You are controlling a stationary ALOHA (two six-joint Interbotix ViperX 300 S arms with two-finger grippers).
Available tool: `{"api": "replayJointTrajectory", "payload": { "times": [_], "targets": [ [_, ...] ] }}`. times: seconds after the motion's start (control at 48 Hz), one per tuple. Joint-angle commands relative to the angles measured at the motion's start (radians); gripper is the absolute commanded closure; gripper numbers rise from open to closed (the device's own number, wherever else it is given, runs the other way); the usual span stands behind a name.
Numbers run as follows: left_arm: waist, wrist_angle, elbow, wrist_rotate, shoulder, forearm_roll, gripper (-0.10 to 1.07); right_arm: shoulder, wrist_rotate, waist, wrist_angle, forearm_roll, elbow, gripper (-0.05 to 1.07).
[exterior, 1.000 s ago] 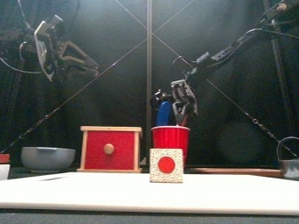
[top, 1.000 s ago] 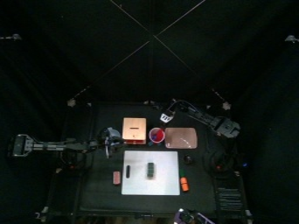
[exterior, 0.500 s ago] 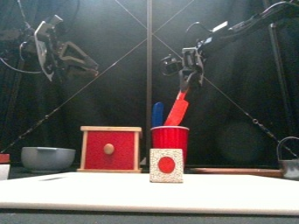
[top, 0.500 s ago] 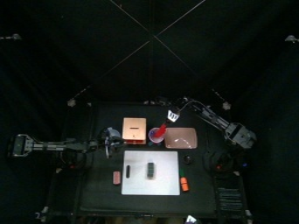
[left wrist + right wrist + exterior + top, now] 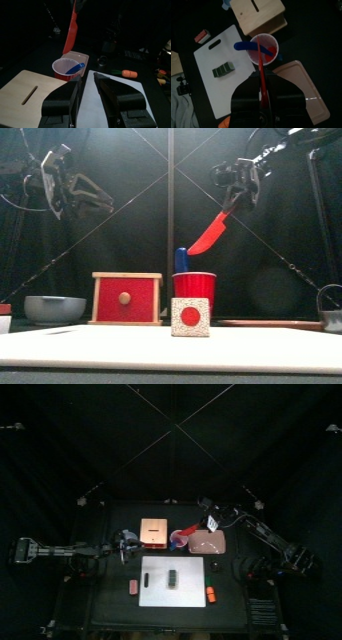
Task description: Grab knife with other hand
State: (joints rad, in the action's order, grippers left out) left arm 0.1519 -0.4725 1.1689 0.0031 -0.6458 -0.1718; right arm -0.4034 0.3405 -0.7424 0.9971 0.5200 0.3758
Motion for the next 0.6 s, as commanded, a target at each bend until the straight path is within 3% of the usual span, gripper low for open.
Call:
{"api": "replayJointTrajectory", "payload": {
  "times": [0.0, 0.146, 0.333, 0.458, 0.583],
  "targets": [
    [0.003, -0.012, -0.017, 0.002, 0.000, 0.009, 0.27, -0.083, 0.003, 0.026, -0.086, 0.006, 0.077, 0.86],
    [0.000, -0.012, -0.018, -0.002, 0.000, 0.031, 0.25, -0.219, 0.003, 0.101, -0.318, 0.000, 0.256, 0.86],
    [-0.003, -0.005, -0.029, -0.002, 0.002, 0.034, 0.13, -0.376, -0.005, 0.285, -0.664, -0.049, 0.482, 0.86],
    [-0.012, 0.015, -0.044, -0.002, 0.011, 0.049, 0.03, -0.411, -0.014, 0.416, -0.833, -0.086, 0.583, 0.87],
    [-0.028, 0.061, -0.074, -0.003, 0.044, 0.069, -0.04, -0.385, -0.020, 0.540, -0.985, -0.112, 0.658, 0.87]
  ]
}}
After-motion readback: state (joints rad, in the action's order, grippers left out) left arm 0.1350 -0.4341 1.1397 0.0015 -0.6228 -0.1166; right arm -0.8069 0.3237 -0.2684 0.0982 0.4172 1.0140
